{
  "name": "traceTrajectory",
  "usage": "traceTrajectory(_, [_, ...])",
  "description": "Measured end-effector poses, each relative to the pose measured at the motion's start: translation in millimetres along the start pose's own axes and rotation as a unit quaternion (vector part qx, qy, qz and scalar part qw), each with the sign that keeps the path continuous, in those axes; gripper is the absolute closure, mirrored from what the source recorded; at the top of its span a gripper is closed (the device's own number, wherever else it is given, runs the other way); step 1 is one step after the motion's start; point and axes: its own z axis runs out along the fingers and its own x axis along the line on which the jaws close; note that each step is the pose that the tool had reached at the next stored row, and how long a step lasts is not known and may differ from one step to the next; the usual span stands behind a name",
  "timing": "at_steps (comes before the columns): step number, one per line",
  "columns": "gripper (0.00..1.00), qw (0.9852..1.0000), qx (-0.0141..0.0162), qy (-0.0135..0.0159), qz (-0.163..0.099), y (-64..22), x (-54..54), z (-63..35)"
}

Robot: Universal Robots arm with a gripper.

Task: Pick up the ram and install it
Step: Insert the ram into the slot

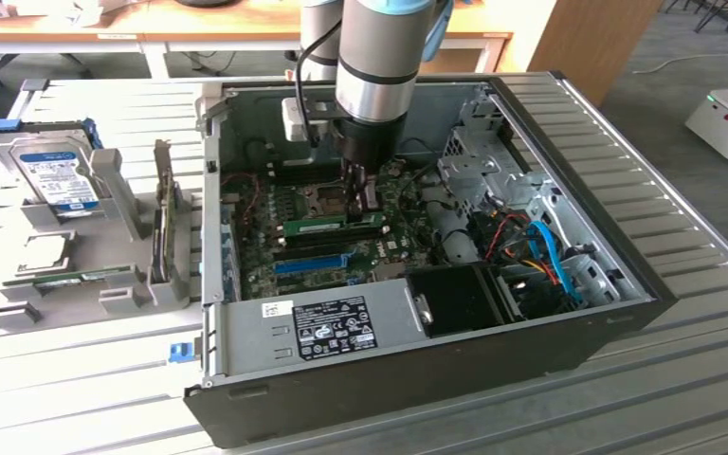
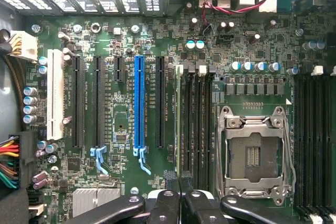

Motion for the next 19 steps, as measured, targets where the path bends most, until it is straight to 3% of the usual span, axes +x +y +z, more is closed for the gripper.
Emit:
traceTrajectory(12, [0.88, 1.0, 0.0001, 0.0, 0.003, 0.0, 0.0, 0.1])
traceTrajectory(19, [0.88, 1.0, 0.0021, -0.0001, 0.003, 0.0, 0.0, 0.1])
